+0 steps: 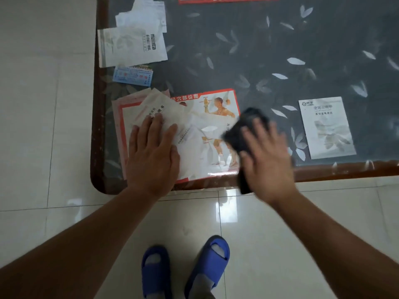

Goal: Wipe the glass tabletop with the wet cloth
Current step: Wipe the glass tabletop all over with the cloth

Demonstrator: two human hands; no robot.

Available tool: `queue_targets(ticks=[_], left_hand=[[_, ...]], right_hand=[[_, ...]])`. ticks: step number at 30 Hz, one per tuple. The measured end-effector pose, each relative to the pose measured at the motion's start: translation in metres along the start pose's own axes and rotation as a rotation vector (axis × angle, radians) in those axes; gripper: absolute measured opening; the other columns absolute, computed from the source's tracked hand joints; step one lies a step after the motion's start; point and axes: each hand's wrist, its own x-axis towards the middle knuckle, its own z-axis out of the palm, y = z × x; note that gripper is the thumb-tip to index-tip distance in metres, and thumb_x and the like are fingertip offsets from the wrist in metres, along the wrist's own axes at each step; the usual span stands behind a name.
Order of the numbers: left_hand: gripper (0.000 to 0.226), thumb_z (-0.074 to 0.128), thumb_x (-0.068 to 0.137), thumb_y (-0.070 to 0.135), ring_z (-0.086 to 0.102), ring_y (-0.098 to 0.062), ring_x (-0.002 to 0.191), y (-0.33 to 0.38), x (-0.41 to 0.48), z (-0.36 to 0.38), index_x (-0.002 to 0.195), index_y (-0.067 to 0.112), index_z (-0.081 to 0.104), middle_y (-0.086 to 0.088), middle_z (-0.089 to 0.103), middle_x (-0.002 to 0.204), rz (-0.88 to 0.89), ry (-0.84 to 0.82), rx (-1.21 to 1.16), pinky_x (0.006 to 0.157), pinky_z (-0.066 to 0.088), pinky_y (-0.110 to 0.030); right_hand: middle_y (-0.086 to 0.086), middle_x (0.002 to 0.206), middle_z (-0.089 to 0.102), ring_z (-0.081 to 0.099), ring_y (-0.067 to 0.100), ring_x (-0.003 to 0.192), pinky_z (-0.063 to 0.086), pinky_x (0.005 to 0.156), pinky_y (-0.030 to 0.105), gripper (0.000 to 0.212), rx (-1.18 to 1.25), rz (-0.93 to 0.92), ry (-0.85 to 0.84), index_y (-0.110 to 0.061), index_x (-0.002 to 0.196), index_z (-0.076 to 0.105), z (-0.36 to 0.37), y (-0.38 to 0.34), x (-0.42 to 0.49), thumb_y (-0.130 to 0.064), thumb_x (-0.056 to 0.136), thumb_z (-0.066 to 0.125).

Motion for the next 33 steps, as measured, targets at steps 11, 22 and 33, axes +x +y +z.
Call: queue_targets(ticks=[11,22,33], left_hand=[[0.058,0.033,0.101,0.043,0.025,-0.034,0.155,-0.061,0.028,-0.02,0.155,0.021,0.043,-0.014,0.029,0.167,0.227,-0.109,-0.008,0.125,0.02,-0.052],[0.052,0.027,0.111,0.036,0.009,-0.032,0.159,-0.149,0.127,-0.029,0.161,0.023,0.03,-0.008,0.018,0.171,0.382,-0.154,-0.051,0.128,0.004,-0.047],[0.047,0.027,0.113,0.032,0.011,-0.023,0.159,-0.159,0.123,-0.024,0.156,0.021,0.042,-0.002,0.025,0.17,0.375,-0.124,-0.299,0.128,-0.005,-0.04]], right_hand=[[0.006,0.167,0.017,0.003,0.036,0.155,0.006,0.124,0.055,0.057,0.025,-0.204,-0.08,-0.023,0.155,0.032,0.022,-0.128,-0.005,-0.042,0.102,0.036],[-0.002,0.169,0.005,-0.008,0.028,0.155,-0.004,0.125,0.049,0.057,0.06,0.013,-0.069,-0.029,0.158,0.023,0.028,-0.189,0.065,-0.046,0.104,0.027],[0.003,0.168,0.014,-0.001,0.032,0.155,0.009,0.124,0.055,0.054,0.044,-0.09,-0.071,-0.021,0.156,0.032,0.044,-0.242,0.007,-0.037,0.104,0.036]])
